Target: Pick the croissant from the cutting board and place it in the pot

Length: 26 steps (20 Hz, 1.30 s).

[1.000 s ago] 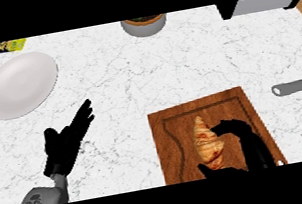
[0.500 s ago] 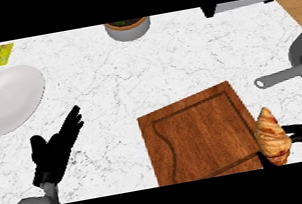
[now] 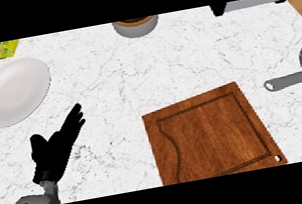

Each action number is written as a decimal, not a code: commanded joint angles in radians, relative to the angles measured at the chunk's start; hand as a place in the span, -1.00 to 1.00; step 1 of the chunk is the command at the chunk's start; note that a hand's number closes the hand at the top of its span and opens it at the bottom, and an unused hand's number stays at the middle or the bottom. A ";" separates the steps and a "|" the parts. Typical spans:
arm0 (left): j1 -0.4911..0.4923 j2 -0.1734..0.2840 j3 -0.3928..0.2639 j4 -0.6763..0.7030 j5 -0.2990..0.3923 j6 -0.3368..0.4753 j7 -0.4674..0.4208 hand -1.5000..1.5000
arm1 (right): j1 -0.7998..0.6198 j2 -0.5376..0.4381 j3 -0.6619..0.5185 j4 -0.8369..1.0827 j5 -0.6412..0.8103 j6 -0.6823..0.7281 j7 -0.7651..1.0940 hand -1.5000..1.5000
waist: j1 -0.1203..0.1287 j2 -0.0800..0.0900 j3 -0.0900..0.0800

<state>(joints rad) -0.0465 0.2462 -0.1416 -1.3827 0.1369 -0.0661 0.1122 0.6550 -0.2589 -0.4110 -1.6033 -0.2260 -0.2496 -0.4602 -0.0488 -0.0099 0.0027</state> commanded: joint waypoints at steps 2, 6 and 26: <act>-0.047 -0.060 -0.034 0.035 -0.046 0.025 0.015 0.00 | 0.063 -0.028 -0.131 0.024 -0.021 0.046 -0.065 1.00 | 0.036 0.009 -0.003; 0.015 -0.018 -0.019 -0.033 -0.038 -0.010 0.007 0.00 | 0.126 -0.048 -0.164 -0.153 0.038 -0.012 0.044 1.00 | 0.045 0.010 -0.004; -0.082 -0.087 -0.015 0.064 -0.069 -0.024 0.013 0.00 | -0.263 -0.577 -0.137 -0.352 0.377 0.047 1.011 1.00 | 0.072 0.019 -0.005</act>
<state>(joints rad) -0.0924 0.1891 -0.1508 -1.3735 0.0757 -0.0916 0.1361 0.5067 -0.7106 -0.5937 -1.9628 0.0952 -0.2420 0.3606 0.0178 0.0041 -0.0006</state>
